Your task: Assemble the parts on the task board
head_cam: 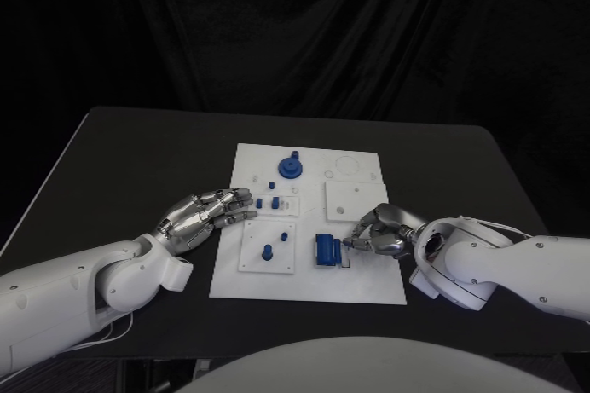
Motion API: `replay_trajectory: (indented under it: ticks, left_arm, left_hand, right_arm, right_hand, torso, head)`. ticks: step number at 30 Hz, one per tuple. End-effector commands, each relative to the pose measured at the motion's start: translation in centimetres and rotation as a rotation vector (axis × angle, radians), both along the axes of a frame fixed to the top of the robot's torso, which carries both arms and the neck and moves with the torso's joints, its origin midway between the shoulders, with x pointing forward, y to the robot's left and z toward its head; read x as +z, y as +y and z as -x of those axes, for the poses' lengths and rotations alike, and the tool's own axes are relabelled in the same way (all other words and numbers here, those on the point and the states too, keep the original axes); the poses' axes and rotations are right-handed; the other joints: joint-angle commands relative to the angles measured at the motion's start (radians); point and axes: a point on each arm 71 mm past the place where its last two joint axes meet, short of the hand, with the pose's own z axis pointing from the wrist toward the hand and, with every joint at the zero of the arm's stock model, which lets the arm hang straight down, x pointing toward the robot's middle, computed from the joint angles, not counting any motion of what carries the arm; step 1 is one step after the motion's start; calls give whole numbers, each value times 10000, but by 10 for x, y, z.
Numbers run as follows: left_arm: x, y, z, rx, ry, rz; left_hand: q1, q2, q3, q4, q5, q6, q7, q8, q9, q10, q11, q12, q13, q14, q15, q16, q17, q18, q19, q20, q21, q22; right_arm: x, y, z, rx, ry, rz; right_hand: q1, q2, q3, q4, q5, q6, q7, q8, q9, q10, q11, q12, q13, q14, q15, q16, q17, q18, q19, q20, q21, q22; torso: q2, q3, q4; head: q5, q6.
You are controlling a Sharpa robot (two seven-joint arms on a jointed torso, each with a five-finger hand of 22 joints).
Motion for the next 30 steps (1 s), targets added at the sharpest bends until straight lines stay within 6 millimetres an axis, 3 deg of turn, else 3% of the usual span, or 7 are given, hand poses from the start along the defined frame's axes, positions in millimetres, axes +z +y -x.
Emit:
replay_trajectory:
  ticks: [1, 10, 14, 15, 19, 23, 30]
  left_arm:
    - [0, -1, 1, -42, 2, 155]
    - [1, 3, 1, 128, -101, 154]
    - [2, 6, 1, 240, -190, 179]
    - [3, 7, 1, 287, -230, 189]
    - [4, 8, 2, 367, -308, 219]
    - [4, 8, 2, 391, -334, 235]
    - [4, 10, 2, 404, -336, 240]
  left_hand:
    - [-87, 41, 3, 55, -52, 27, 54, 53, -15, 84, -18, 32, 10, 62, 25, 44, 12, -100, 57, 13, 19, 3]
    - [20, 145, 226, -80, 254, 37, 38, 101, -21, 146, -21, 34, 6, 123, 22, 126, 21, -115, 113, 3, 34, 7]
    - [40, 137, 282, -126, 321, 45, 36, 118, -23, 170, -11, 34, 4, 175, 22, 187, 30, -114, 142, 3, 44, 14]
    - [50, 126, 298, -147, 342, 46, 34, 123, -23, 176, -10, 33, 4, 195, 19, 213, 33, -113, 156, 3, 48, 22]
    - [59, 122, 329, -173, 375, 51, 33, 132, -24, 193, -13, 35, 5, 238, 14, 267, 41, -110, 190, 2, 59, 47]
    - [61, 124, 360, -188, 410, 53, 26, 140, -26, 217, -7, 42, 7, 267, 10, 301, 46, -106, 215, 1, 67, 59]
    - [59, 128, 379, -193, 436, 54, 21, 144, -27, 233, -2, 46, 8, 284, 9, 319, 48, -104, 242, 1, 75, 82]
  right_arm:
    - [14, 2, -2, 419, -1894, -621]
    - [26, 1, 3, 1682, -3370, -490]
    - [25, 2, 6, 2279, -3528, 102]
    - [25, 2, 6, 2442, -3566, 324]
    - [22, 4, 8, 2802, -3681, 908]
    - [16, 5, 11, 3018, -3645, 1392]
    - [2, 8, 18, 3168, -3632, 1983]
  right_hand:
    - [210, -44, 4, -103, 71, -196, 51, 62, -7, 1078, 25, 27, 2630, 625, 13, 16, 823, 123, 42, 29, 20, 1834]
    - [958, -216, -52, -377, -235, -842, 262, -15, -313, 1078, 185, 27, 2630, 574, 162, -32, 725, 111, 24, 168, 43, 1850]
    - [1129, -285, -173, -213, -814, -1467, 396, -525, -895, 892, 175, -70, 2451, 511, 167, -113, 578, 143, -50, 200, -89, 1813]
    - [1192, -370, -281, -112, -1240, -1844, 420, -857, -1229, 613, 175, -225, 2173, 479, 171, -158, 495, 156, -84, 203, -156, 1795]
    - [1315, -491, -571, 101, -1919, -2217, 413, -1199, -1772, 398, 172, -365, 1934, 446, 171, -205, 406, 172, -120, 208, -242, 1774]
    - [1367, -696, -958, 401, -2643, -2523, 419, -1296, -2118, 367, 174, -394, 1879, 426, 167, -245, 334, 184, -142, 204, -318, 1755]
    - [1582, -1052, -1366, 1057, -2941, -2951, 477, -978, -2265, 333, 221, -415, 1829, 385, 205, -320, 203, 208, -193, 230, -465, 1719]
  torso:
    - [-10, 6, -9]
    - [10, 2, -8]
    - [11, -1, -8]
    - [11, -3, -9]
    - [11, 0, -13]
    - [5, -6, -16]
    - [0, -14, -19]
  head:
    - [46, 0]
    - [59, 0]
    - [36, 0]
    - [32, 0]
    - [32, 0]
    - [30, 0]
    - [18, 0]
